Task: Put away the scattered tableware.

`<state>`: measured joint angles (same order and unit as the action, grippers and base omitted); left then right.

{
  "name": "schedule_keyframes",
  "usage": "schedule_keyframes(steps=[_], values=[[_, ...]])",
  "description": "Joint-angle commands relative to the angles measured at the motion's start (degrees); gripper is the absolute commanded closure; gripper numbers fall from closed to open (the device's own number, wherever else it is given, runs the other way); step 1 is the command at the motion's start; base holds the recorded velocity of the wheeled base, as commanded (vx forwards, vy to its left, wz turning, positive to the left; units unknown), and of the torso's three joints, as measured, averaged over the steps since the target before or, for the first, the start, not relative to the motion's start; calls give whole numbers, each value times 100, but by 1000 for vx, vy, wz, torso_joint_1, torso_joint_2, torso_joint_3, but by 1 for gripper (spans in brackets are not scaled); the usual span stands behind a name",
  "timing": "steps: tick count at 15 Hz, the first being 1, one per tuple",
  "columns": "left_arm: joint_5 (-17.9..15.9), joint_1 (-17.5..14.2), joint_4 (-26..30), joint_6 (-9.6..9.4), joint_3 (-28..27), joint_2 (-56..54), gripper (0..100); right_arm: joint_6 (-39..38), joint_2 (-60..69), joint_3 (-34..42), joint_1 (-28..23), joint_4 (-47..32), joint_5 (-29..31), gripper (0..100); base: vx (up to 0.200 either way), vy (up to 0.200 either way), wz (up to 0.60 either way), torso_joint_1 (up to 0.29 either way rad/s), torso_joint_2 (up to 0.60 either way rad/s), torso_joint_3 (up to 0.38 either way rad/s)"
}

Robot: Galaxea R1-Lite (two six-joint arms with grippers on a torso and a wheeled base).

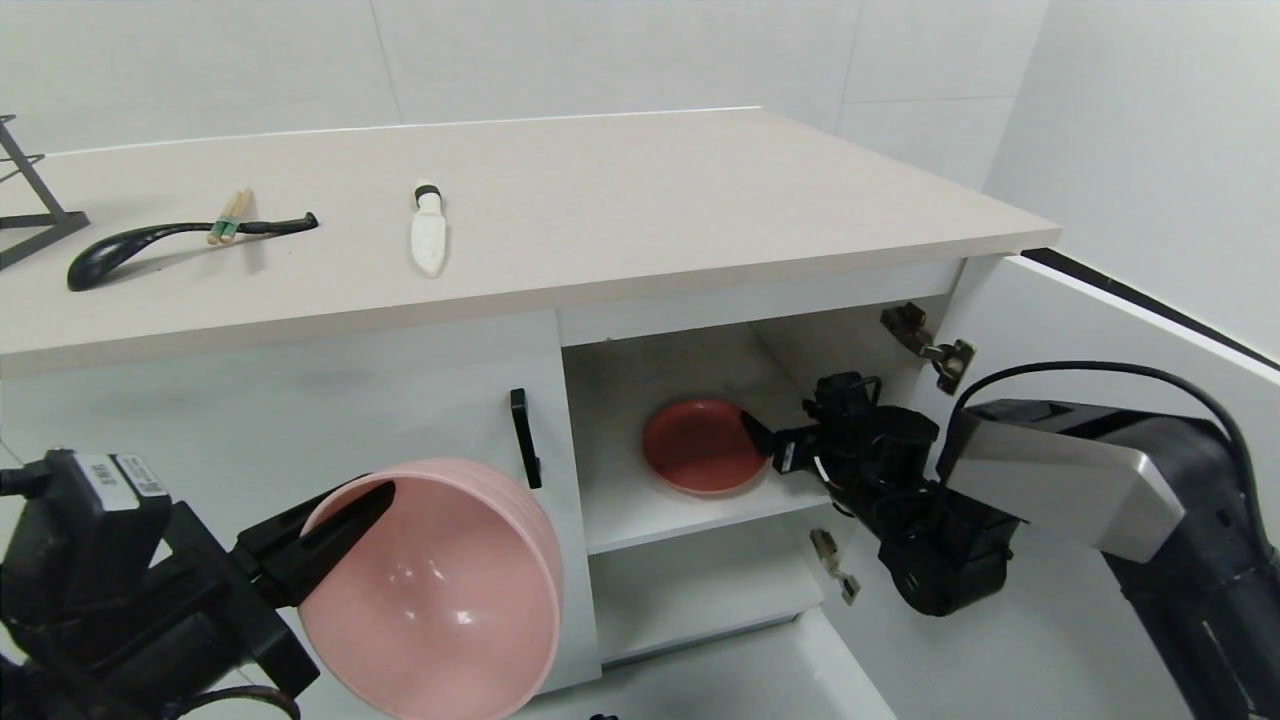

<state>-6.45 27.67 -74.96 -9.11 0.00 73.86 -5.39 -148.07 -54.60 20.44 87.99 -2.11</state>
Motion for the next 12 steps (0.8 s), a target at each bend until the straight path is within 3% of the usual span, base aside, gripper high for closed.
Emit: schedule_keyframes(steps=[1,3,4,6,8,11,12], values=[[3,1,8,-12,0,-12,100,73,1342,1637,636,201,-9,0,0,0,0,0,0,0],[3,-7,8,-12,0,-12,100,73,1720,2076,812,201,0,0,0,0,0,0,0,0],[47,-78,69,-417,0,-30,100,73,2405,2999,1120,201,9,0,0,0,0,0,0,0],[56,-69,307,-803,0,-179,100,73,2985,3694,1392,201,9,0,0,0,0,0,0,0],[47,-34,887,-874,0,-592,100,73,3750,4326,1682,201,9,0,0,0,0,0,0,0],[38,80,922,-882,-53,-584,100,91,4102,4643,1665,201,9,0,0,0,0,0,0,0],[47,344,939,-874,-316,-487,100,381,4277,4924,1524,201,18,0,0,0,0,0,0,0]])
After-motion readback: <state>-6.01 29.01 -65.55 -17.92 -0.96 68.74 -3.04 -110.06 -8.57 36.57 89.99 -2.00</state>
